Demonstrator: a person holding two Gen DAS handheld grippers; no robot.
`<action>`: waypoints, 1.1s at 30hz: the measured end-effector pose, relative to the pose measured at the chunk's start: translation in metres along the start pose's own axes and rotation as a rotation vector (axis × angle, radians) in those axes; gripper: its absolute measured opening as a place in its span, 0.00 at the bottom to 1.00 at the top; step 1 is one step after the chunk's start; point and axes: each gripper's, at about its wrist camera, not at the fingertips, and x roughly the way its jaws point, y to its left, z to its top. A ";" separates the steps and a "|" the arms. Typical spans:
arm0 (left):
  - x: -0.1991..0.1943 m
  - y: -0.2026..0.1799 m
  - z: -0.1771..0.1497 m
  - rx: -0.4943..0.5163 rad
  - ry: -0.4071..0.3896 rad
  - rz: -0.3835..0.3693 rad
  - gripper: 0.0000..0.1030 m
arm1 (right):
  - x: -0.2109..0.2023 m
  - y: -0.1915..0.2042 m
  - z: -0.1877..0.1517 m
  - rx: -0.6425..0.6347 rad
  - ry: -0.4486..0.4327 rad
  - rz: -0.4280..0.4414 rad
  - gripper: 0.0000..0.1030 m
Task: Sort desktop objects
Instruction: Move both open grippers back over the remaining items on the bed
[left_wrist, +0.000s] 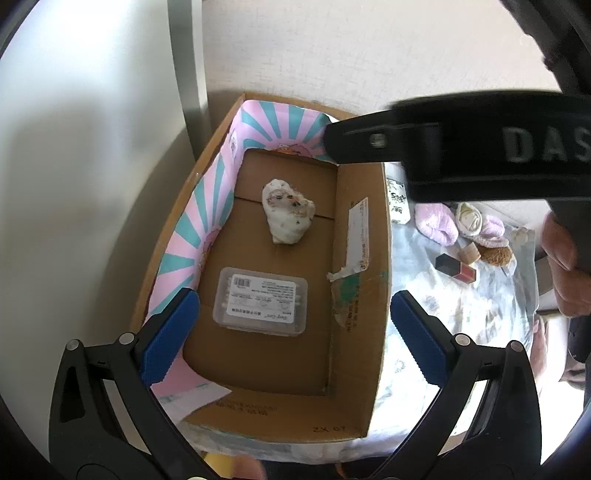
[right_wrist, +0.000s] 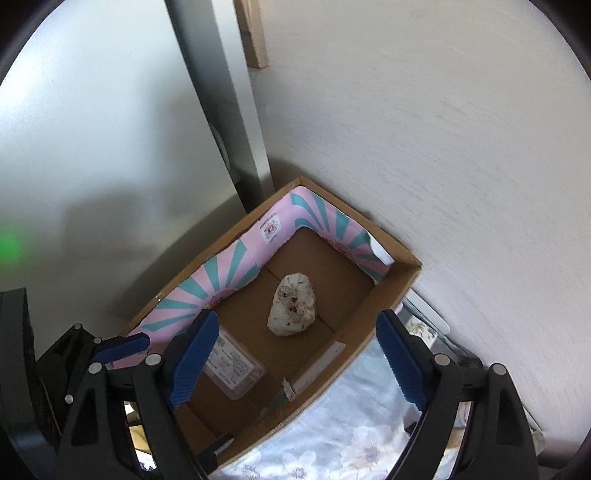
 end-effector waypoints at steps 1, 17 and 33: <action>-0.001 -0.002 0.000 0.008 -0.002 0.001 1.00 | -0.004 -0.003 -0.002 0.005 -0.008 -0.006 0.82; -0.023 -0.038 0.006 0.067 -0.054 -0.057 1.00 | -0.076 -0.033 -0.044 0.075 -0.157 -0.049 0.82; -0.065 -0.113 0.045 0.246 -0.182 -0.129 1.00 | -0.168 -0.123 -0.126 0.199 -0.220 -0.247 0.82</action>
